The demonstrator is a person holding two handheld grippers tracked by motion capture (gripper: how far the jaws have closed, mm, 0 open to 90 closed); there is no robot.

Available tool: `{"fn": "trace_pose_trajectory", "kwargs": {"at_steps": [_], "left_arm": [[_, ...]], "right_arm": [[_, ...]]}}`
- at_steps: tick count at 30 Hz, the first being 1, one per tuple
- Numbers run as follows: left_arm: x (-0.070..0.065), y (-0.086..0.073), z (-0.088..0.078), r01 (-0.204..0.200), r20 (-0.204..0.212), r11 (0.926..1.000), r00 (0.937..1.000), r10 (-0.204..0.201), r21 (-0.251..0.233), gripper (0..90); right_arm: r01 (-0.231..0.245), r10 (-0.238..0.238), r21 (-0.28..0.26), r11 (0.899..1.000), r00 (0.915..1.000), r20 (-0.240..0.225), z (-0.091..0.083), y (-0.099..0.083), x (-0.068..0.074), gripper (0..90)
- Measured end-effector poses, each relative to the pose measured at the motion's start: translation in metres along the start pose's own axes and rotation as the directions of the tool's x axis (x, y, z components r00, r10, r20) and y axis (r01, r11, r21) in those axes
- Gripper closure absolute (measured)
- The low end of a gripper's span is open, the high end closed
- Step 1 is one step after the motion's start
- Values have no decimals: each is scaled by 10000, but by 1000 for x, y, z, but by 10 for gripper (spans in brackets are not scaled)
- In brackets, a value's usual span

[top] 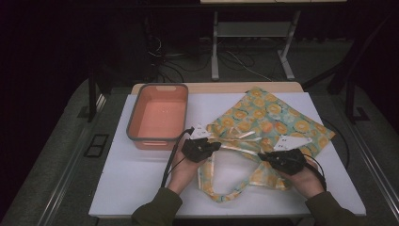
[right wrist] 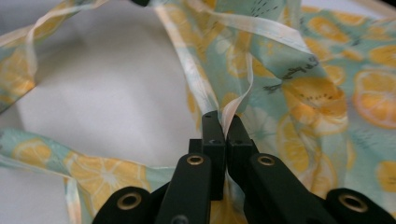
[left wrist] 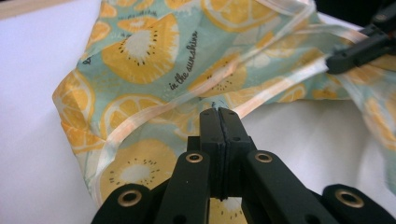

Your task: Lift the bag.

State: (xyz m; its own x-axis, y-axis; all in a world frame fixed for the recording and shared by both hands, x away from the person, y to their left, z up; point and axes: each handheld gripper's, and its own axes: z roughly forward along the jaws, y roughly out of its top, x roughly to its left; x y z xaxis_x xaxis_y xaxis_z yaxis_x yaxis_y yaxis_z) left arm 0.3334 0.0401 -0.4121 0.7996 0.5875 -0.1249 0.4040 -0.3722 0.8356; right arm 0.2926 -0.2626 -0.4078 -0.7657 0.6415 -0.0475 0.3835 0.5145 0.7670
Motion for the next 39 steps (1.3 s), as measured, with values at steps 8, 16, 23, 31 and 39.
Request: {"fn": "trace_pose_trajectory", "kwargs": {"at_steps": [8, 16, 23, 31, 39], "left_arm": [[-1, 21, -17, -27, 30, 9953, 10000, 30, -969, 897], [-8, 44, -60, -148, 22, 9673, 9999, 159, -2533, 896], [-2, 53, -47, -176, -126, 9665, 9998, 149, -2560, 895], [18, 70, 3, 373, -516, 9735, 9974, -502, -2257, 895], [38, 69, 45, 716, -1153, 9895, 9896, -863, -1255, 894]], "right_arm": [[153, -134, -1081, 9940, 9997, 189, -16, 21, -10, 896], [679, -659, -2112, 9751, 9977, 161, -38, 41, 3, 896], [542, -412, -2203, 9739, 9972, 631, -39, 50, -14, 896], [-256, 460, -1674, 9856, 9918, 1192, -13, 46, -55, 896], [-1396, 1526, -1177, 9832, 9822, 1095, 19, 34, -87, 895]]}}
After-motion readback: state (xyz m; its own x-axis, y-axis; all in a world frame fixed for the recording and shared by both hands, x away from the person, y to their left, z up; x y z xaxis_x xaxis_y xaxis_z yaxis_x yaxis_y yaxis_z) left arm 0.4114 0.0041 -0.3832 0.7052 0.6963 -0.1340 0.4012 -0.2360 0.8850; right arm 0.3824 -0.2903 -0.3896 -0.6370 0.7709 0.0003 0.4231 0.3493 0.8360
